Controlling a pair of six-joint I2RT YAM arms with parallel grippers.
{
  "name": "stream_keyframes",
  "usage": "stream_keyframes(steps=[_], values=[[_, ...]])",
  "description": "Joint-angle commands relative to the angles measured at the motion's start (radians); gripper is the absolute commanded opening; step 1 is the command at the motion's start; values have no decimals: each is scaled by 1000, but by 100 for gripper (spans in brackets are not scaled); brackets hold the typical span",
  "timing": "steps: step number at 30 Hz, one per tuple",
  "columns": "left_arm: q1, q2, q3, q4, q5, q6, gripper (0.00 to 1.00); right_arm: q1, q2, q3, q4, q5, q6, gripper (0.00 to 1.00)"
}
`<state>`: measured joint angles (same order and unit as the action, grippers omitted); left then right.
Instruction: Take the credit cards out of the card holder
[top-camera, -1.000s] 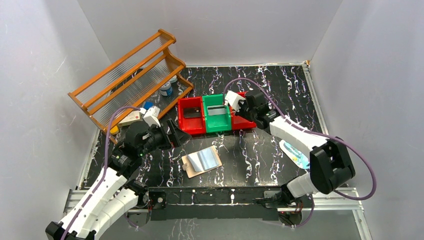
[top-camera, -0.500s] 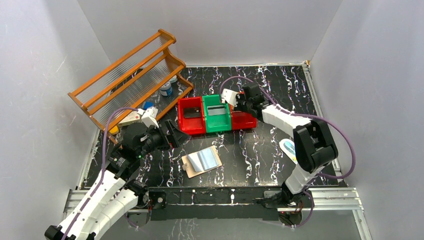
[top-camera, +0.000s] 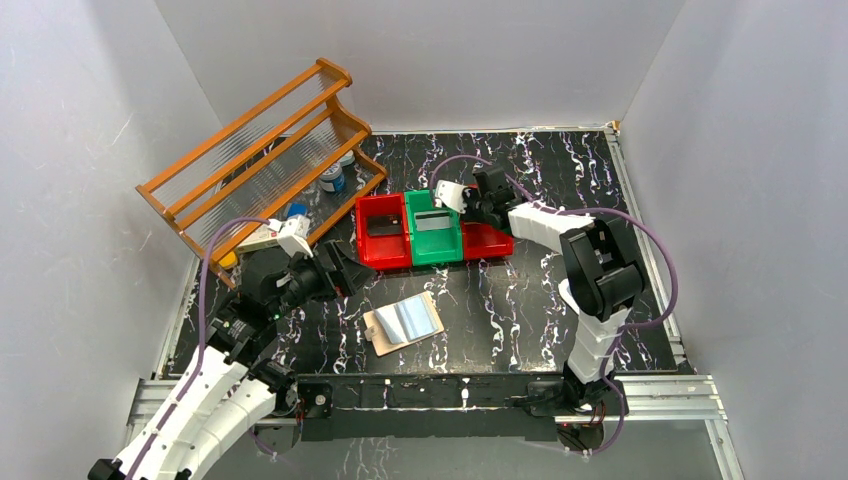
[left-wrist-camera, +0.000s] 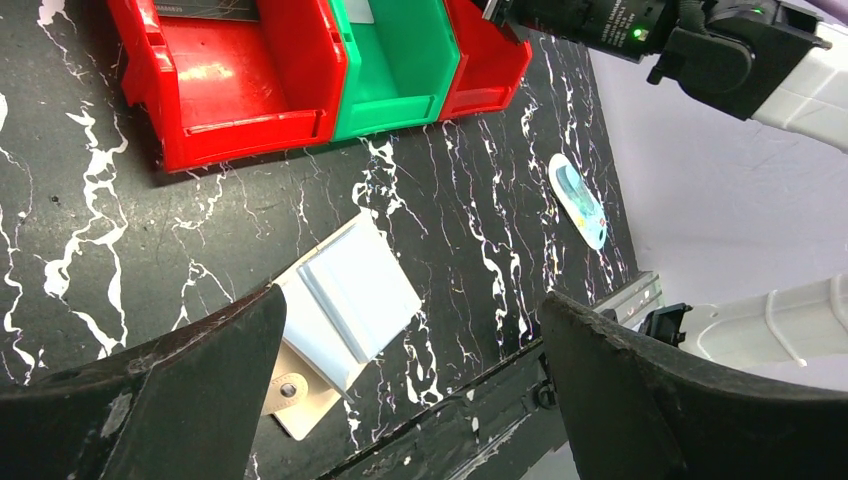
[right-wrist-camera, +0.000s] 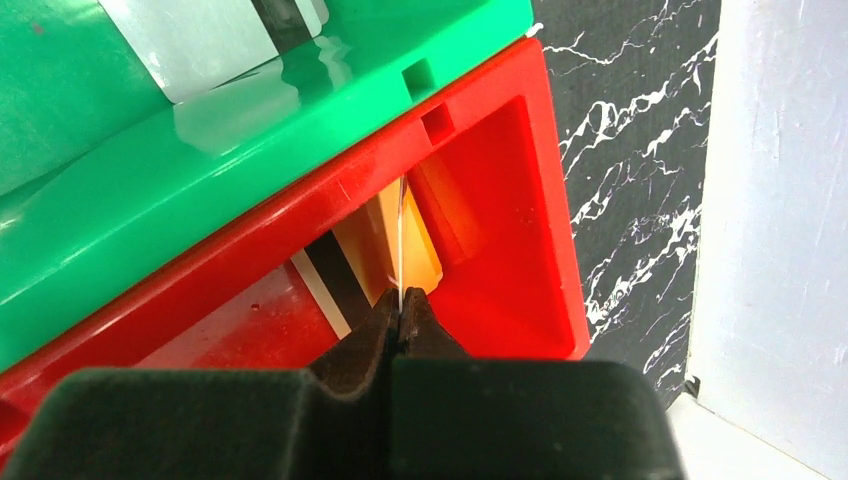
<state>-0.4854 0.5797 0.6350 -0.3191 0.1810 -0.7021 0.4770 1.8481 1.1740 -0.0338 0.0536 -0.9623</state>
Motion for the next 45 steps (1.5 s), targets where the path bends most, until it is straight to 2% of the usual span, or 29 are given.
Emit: stream_keyframes(steps=[1,9,16,20,22,38,45], values=[[7,-22,33,-11,-17,19,98,-6,22,41,70,26,-33,3],[7,-21,30,-8,-17,23,98,-5,44,18,63,30,-47,13],[7,-21,25,-6,-17,21,98,-5,39,3,41,11,-62,33],[7,-17,24,-8,-11,19,98,-6,37,10,21,-2,-62,38],[7,-17,22,-7,-11,18,98,-5,33,11,5,-12,-62,45],[7,-2,11,-5,6,3,98,-7,-50,-20,4,1,-19,48],[7,20,14,-2,23,-3,98,-5,-203,-35,35,-33,135,51]])
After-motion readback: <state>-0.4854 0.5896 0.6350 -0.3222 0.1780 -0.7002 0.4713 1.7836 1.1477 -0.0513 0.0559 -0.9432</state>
